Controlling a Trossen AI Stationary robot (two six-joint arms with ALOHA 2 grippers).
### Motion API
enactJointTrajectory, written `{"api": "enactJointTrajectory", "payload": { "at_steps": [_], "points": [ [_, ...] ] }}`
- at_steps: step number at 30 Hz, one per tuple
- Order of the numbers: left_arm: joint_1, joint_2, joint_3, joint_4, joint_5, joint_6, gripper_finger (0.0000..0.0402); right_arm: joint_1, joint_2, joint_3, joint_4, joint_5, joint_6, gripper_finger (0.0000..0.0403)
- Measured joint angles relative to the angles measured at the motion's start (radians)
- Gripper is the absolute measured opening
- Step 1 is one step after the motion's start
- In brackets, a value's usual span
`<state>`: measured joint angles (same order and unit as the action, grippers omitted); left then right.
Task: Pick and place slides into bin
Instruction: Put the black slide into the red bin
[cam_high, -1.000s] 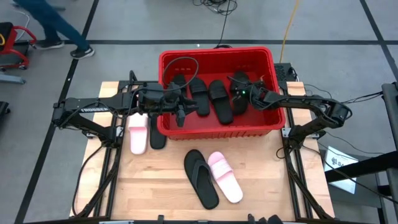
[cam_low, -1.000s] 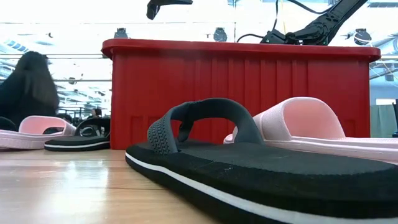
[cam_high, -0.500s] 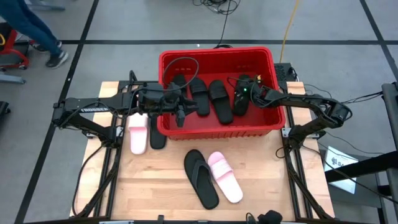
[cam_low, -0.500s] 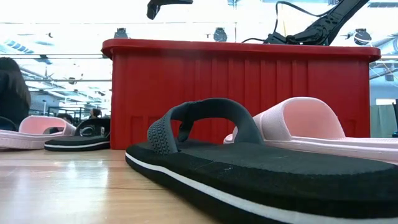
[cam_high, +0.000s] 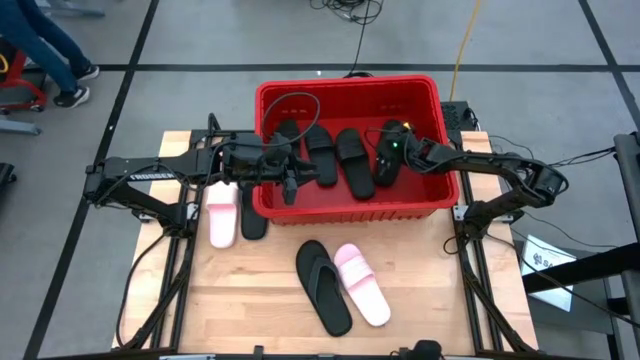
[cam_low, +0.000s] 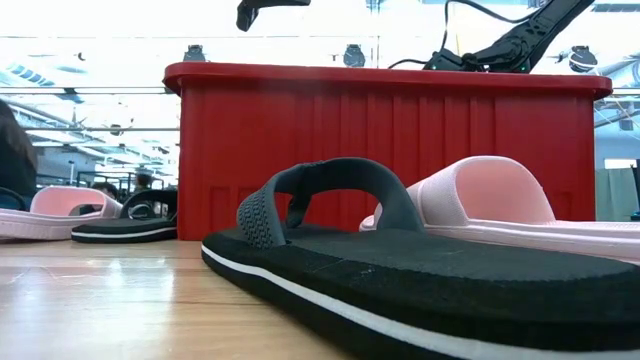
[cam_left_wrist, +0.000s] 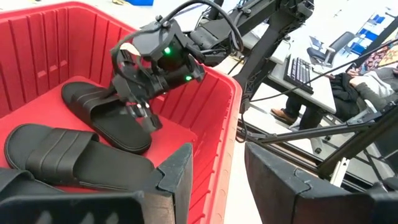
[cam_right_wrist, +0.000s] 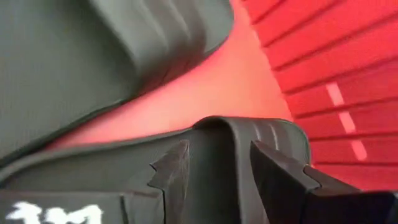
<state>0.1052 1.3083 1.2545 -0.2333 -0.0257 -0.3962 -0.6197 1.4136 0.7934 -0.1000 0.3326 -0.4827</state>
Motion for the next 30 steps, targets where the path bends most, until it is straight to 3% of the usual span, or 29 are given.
{"api": "enactJointTrajectory", "payload": {
  "at_steps": [4,10,15,30],
  "points": [
    [0.000,0.000,0.000,0.000,0.000,0.000,0.0141,-0.001,0.004,0.000,-0.003,-0.004,-0.144,0.0162],
    [0.000,0.000,0.000,0.000,0.000,0.000,0.0141,-0.008,0.004,0.000,0.014,-0.093,-0.341,0.0162],
    [0.000,0.000,0.000,0.000,0.000,0.000,0.0141,-0.025,0.004,0.000,0.019,-0.019,-0.350,0.0162],
    [0.000,0.000,0.000,0.002,-0.001,0.011,0.0141,-0.083,0.031,-0.001,0.024,-0.018,-0.396,0.0162]
  ]
}}
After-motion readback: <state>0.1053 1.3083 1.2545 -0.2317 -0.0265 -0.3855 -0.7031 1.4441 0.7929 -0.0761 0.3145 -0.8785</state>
